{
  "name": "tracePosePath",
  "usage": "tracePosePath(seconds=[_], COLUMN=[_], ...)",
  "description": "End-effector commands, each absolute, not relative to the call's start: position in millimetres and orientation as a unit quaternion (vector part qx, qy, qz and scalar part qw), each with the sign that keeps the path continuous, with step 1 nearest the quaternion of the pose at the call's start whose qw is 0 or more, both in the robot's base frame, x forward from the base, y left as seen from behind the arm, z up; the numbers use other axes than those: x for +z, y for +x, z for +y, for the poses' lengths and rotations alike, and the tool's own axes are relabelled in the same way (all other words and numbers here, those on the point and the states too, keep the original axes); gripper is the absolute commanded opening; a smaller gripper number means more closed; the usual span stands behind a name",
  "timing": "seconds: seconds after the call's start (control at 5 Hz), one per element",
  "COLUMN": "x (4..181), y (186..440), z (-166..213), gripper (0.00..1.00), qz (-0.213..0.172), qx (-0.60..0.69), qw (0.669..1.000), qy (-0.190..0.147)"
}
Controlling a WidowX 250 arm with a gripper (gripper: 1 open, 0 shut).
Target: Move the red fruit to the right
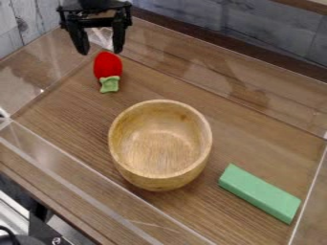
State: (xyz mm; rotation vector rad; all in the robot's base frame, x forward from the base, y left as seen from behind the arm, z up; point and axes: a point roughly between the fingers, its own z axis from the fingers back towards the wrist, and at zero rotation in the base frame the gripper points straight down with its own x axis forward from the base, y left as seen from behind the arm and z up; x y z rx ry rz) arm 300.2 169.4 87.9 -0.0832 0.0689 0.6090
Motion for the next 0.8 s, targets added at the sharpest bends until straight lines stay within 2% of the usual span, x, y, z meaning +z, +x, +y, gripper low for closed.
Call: tracePosePath(seconds=[0.0,0.6], x=[99.8,80.1], y=[309,319], z=[181,194], gripper=[1.00,1.00], qz=[0.001,0.000], qx=[0.303,0.306], qw=[0.952,0.952], qy=[-0.033,-0.035])
